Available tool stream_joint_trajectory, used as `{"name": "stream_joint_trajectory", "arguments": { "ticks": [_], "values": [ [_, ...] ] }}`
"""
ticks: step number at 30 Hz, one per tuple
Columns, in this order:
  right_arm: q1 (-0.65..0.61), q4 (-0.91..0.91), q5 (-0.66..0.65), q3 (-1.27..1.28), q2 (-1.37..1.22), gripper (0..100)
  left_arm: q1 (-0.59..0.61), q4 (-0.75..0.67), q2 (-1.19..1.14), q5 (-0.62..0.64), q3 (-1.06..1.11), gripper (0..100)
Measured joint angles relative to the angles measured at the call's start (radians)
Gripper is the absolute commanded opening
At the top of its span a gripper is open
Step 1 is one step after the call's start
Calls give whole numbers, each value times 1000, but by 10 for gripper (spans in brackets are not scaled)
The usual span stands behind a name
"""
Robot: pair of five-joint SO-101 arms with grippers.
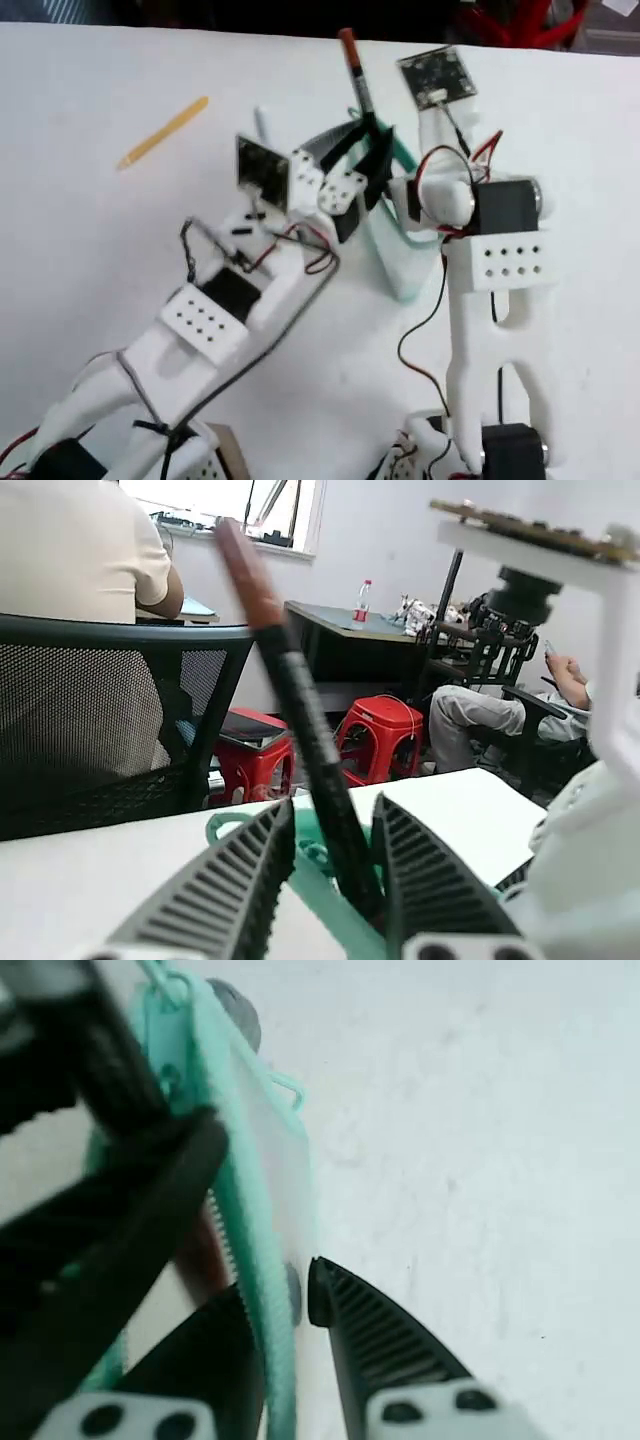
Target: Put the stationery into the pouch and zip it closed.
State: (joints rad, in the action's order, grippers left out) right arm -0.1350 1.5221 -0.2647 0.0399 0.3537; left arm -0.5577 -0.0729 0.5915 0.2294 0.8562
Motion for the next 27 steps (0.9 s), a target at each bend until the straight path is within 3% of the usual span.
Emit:
{"name": "stream_joint_trajectory", "arguments": {
  "ticks": [8,11,14,18,23,27],
  "values": [
    [8,2,-34,0,3,25,3,471,249,57,-37,228],
    [9,8,-31,-35,2,108,32,551,397,18,-2,226],
    [9,58,-54,-94,-17,175,78,566,552,-23,77,226],
    [15,140,-72,-189,-20,114,126,546,695,-46,233,225],
    [12,187,-78,-270,-18,111,135,417,700,-89,422,204],
    [14,187,-78,-278,-18,119,135,341,632,-118,450,202]
  ]
}}
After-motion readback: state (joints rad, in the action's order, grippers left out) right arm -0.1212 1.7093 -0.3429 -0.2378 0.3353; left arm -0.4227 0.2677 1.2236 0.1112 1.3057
